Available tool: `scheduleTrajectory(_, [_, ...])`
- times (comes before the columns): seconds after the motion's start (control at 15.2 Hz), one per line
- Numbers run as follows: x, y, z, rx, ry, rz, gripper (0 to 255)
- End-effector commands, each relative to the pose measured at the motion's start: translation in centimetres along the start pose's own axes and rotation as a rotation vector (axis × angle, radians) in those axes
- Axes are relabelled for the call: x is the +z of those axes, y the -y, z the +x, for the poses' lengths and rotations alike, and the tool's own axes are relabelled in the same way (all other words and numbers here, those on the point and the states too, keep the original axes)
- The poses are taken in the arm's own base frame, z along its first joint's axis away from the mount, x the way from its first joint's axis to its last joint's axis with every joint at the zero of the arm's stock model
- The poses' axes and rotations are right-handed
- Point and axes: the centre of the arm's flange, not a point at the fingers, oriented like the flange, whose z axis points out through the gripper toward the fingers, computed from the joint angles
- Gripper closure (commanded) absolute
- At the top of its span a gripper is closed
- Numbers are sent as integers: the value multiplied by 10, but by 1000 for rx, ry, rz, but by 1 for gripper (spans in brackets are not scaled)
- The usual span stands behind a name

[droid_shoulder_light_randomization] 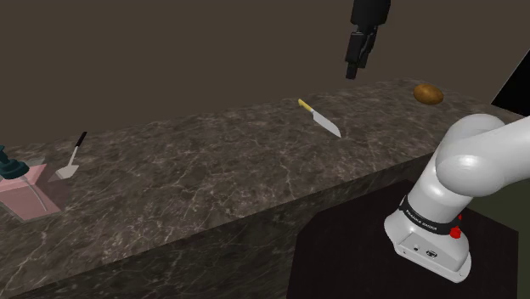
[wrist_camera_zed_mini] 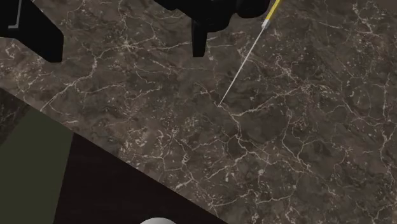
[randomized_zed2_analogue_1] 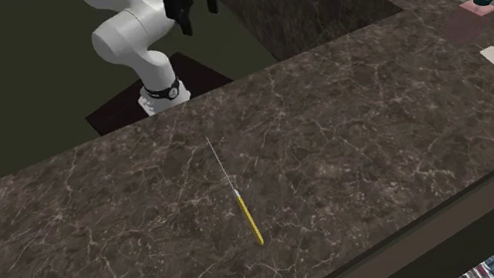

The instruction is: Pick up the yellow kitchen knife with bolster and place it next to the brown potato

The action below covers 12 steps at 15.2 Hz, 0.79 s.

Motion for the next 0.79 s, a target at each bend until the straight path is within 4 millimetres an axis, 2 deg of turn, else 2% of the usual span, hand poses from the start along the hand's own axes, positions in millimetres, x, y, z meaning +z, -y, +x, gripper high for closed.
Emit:
scheduleTrajectory(0.0, [0,0,0,0,0,0,0])
scheduleTrajectory(0.73, [95,-79,86,248,32,38,0])
